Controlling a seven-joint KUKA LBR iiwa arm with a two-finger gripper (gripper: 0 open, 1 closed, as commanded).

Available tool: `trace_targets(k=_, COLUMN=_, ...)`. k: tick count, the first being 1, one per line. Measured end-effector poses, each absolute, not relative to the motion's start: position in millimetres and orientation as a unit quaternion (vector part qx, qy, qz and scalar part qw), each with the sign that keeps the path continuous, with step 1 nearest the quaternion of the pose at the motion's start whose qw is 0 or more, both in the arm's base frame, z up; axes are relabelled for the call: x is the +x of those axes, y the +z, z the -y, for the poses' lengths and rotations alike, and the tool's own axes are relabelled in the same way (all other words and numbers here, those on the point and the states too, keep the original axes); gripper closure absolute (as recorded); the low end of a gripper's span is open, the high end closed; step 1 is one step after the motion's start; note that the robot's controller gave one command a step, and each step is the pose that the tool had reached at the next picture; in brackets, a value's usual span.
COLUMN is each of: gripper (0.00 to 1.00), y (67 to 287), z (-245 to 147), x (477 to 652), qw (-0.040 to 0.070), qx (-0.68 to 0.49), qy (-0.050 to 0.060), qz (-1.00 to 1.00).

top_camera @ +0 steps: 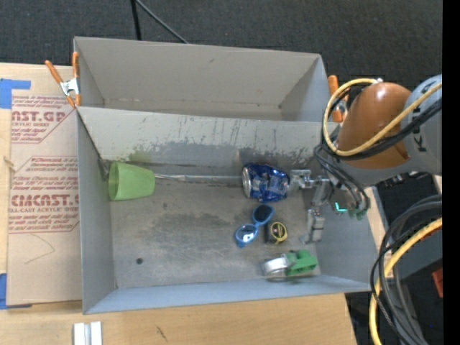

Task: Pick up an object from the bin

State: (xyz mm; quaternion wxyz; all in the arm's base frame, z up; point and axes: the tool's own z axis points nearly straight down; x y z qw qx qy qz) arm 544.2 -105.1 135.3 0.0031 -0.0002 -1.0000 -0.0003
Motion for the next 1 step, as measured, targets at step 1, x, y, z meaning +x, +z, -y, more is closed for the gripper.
trace_targets(k=1, gripper=0.0, y=67.4, z=64.9, x=545.9, qw=0.002, qx=-0.119, qy=-0.001, qz=0.993)
